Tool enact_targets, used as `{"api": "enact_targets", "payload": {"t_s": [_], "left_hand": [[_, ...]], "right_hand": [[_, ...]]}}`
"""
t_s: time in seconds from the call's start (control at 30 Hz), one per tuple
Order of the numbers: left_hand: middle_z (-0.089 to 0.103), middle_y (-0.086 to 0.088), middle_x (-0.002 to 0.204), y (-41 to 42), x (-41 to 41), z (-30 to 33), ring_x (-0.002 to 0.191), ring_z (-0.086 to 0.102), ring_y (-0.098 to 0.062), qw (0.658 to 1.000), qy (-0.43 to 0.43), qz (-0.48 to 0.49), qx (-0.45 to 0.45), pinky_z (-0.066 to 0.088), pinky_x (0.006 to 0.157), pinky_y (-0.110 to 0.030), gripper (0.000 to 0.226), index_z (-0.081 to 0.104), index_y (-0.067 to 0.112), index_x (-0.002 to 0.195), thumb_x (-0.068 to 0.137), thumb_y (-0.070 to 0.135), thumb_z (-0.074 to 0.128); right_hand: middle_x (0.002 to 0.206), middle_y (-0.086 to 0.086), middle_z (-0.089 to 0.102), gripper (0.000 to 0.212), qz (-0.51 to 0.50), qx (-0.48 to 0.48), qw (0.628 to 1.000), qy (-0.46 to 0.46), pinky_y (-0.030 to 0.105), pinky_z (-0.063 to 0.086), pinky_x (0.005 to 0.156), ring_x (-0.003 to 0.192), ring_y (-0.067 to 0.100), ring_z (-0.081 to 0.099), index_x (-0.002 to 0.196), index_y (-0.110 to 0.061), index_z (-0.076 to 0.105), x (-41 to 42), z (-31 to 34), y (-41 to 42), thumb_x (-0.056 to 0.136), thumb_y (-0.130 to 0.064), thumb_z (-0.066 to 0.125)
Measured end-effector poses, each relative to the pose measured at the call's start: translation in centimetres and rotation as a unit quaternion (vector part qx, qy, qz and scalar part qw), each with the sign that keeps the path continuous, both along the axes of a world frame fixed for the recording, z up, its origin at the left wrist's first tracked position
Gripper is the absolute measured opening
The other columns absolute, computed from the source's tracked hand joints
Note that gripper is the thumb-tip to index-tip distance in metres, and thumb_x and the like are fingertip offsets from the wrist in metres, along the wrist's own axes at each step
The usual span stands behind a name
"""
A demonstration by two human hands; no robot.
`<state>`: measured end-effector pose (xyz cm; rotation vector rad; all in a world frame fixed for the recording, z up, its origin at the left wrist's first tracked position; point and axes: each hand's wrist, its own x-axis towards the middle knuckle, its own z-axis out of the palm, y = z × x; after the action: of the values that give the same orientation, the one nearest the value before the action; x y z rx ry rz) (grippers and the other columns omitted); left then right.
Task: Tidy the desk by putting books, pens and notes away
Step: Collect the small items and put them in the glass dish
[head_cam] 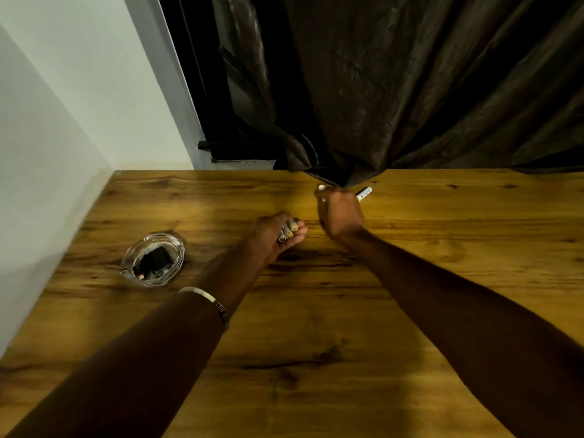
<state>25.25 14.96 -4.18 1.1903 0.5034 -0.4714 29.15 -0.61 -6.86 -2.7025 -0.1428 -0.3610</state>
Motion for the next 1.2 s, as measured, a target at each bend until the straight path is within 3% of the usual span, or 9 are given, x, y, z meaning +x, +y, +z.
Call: {"api": "enact_targets", "payload": {"t_s": [0.1, 0.2, 0.4, 0.63, 0.77, 0.87, 0.97, 1.07, 1.2], "left_hand": [[0.064, -0.012, 0.101, 0.3, 0.0, 0.1, 0.082, 0.069, -0.023, 1.0, 0.001, 0.003, -0.008, 0.059, 0.063, -0.029, 0.014, 0.054, 0.006, 0.104, 0.099, 0.015, 0.045], [0.063, -0.011, 0.098, 0.7, 0.1, 0.1, 0.083, 0.066, -0.026, 1.0, 0.0, 0.0, 0.004, 0.056, 0.075, -0.037, 0.019, 0.053, 0.009, 0.116, 0.099, 0.015, 0.045], [0.062, -0.009, 0.091, 0.6, 0.2, -0.2, 0.078, 0.062, -0.023, 1.0, 0.011, 0.029, -0.001, 0.057, 0.067, -0.036, 0.021, 0.058, 0.01, 0.098, 0.094, 0.03, 0.056], [0.06, -0.008, 0.083, 0.5, 0.5, -0.3, 0.072, 0.059, -0.018, 0.998, 0.014, 0.066, 0.014, 0.052, 0.047, -0.026, 0.017, 0.057, 0.013, 0.081, 0.096, 0.015, 0.049], [0.062, -0.009, 0.084, 0.9, 0.1, -0.2, 0.076, 0.063, -0.022, 0.998, 0.019, 0.05, -0.022, 0.056, 0.069, -0.035, 0.011, 0.055, 0.012, 0.088, 0.097, 0.009, 0.048], [0.064, -0.008, 0.088, 1.3, -0.6, -0.1, 0.081, 0.065, -0.022, 0.999, 0.025, 0.027, -0.023, 0.057, 0.071, -0.034, 0.005, 0.055, 0.012, 0.096, 0.097, 0.011, 0.05], [0.064, -0.009, 0.092, 1.7, -1.1, -0.2, 0.084, 0.064, -0.022, 0.999, 0.025, 0.01, -0.042, 0.056, 0.076, -0.034, 0.005, 0.055, 0.012, 0.096, 0.097, 0.012, 0.051], [0.063, -0.009, 0.091, 2.2, -1.5, -0.3, 0.083, 0.064, -0.022, 0.998, 0.021, 0.004, -0.064, 0.056, 0.074, -0.033, 0.005, 0.055, 0.011, 0.094, 0.097, 0.012, 0.05], [0.063, -0.008, 0.086, 2.7, -1.8, 0.0, 0.078, 0.064, -0.019, 0.997, 0.039, 0.012, -0.061, 0.059, 0.059, -0.028, 0.01, 0.057, 0.008, 0.089, 0.095, 0.014, 0.054]], "right_hand": [[0.102, 0.012, 0.072, 0.028, -0.05, 0.061, 0.997, 0.014, 0.034, 0.054, 0.084, 0.094, 0.03, 0.066, 0.104, -0.019, 0.072, -0.2, 0.0, 0.4, 0.087, -0.016, 0.05], [0.105, 0.006, 0.073, 0.024, -0.052, 0.134, 0.99, 0.007, 0.033, 0.053, 0.09, 0.097, 0.023, 0.067, 0.099, -0.017, 0.074, -1.2, 0.1, 1.2, 0.083, -0.017, 0.057], [0.095, -0.002, 0.074, 0.022, 0.002, 0.251, 0.968, -0.008, 0.02, 0.052, 0.077, 0.084, 0.008, 0.065, 0.092, -0.018, 0.077, -4.6, 0.9, 4.1, 0.08, -0.005, 0.065], [0.093, -0.001, 0.069, 0.014, 0.089, 0.219, 0.971, -0.022, 0.025, 0.052, 0.071, 0.082, 0.009, 0.063, 0.093, -0.014, 0.072, -6.8, 1.1, 3.8, 0.082, -0.011, 0.065], [0.122, 0.008, 0.054, 0.03, -0.02, 0.089, 0.996, -0.018, 0.031, 0.043, 0.096, 0.112, 0.022, 0.051, 0.117, -0.015, 0.063, -4.1, 0.6, -0.1, 0.088, -0.016, 0.054], [0.132, 0.021, 0.045, 0.044, -0.092, -0.003, 0.996, 0.003, 0.041, 0.043, 0.1, 0.117, 0.039, 0.044, 0.129, -0.018, 0.055, -1.3, 0.1, -3.6, 0.087, -0.028, 0.05], [0.123, 0.021, 0.055, 0.044, -0.068, -0.042, 0.993, 0.087, 0.039, 0.044, 0.096, 0.115, 0.038, 0.048, 0.117, -0.016, 0.061, 0.3, 0.0, -5.5, 0.083, -0.035, 0.039], [0.103, 0.02, 0.065, 0.037, -0.051, -0.022, 0.993, 0.1, 0.035, 0.048, 0.084, 0.099, 0.037, 0.06, 0.095, -0.011, 0.068, 0.0, 1.2, -5.4, 0.082, -0.031, 0.04], [0.104, 0.014, 0.07, 0.023, -0.059, 0.094, 0.991, 0.077, 0.03, 0.05, 0.085, 0.1, 0.03, 0.064, 0.095, -0.011, 0.073, -1.5, 1.3, -2.8, 0.08, -0.019, 0.058]]}}
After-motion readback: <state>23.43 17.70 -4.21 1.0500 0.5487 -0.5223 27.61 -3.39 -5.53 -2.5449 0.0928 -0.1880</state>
